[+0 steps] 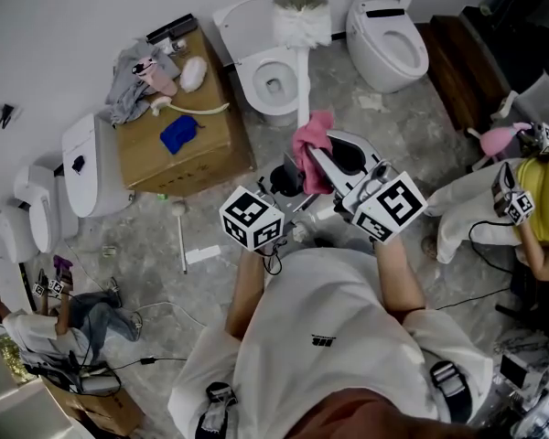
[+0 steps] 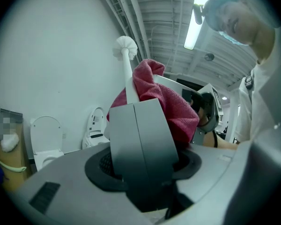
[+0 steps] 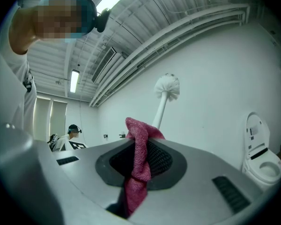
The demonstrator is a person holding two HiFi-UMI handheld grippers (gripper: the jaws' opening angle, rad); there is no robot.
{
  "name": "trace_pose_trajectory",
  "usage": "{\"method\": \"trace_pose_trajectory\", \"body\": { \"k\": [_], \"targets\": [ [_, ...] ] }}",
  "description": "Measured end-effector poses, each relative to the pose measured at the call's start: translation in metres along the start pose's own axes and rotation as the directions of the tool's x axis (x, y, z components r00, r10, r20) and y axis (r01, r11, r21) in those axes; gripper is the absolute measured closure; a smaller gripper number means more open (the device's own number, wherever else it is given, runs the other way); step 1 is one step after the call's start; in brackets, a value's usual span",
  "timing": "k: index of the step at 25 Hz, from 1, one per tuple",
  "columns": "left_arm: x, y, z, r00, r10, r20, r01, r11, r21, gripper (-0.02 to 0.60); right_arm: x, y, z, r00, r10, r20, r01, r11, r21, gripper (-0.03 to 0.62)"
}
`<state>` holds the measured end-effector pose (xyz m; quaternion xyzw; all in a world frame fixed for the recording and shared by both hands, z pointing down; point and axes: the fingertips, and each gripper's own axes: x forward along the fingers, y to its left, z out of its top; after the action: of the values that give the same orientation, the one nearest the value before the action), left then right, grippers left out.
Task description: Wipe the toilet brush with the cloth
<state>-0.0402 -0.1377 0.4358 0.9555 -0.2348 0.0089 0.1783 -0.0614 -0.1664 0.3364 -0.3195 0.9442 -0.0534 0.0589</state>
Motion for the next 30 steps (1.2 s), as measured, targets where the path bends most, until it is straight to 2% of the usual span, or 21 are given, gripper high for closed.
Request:
{"method": "trace_pose_trajectory", "body": {
  "k": [9, 24, 30],
  "targets": [
    [-0.001, -0.013, -0.004, 0.999, -0.032, -0.01, 0.032, 0.999, 0.013, 0.348, -0.003, -0.008, 0.02, 0.999, -0.021, 0.044, 0.022, 0.999, -0.024, 0.563],
    [0.002, -0.039, -0.007, 0.994, -0.102, -0.028, 0.102, 0.995, -0.012, 0.347, 0.004, -0.034, 0.086, 0.99, -0.052, 0.13, 0.068, 0.991, -0.117, 0.563],
    [0.0, -0.044, -0.015, 0.993, -0.12, -0.023, 0.119, 0.993, -0.017, 0.347, 0.003, -0.035, 0.093, 0.985, -0.058, 0.164, 0.077, 0.991, -0.113, 0.563]
  ]
}}
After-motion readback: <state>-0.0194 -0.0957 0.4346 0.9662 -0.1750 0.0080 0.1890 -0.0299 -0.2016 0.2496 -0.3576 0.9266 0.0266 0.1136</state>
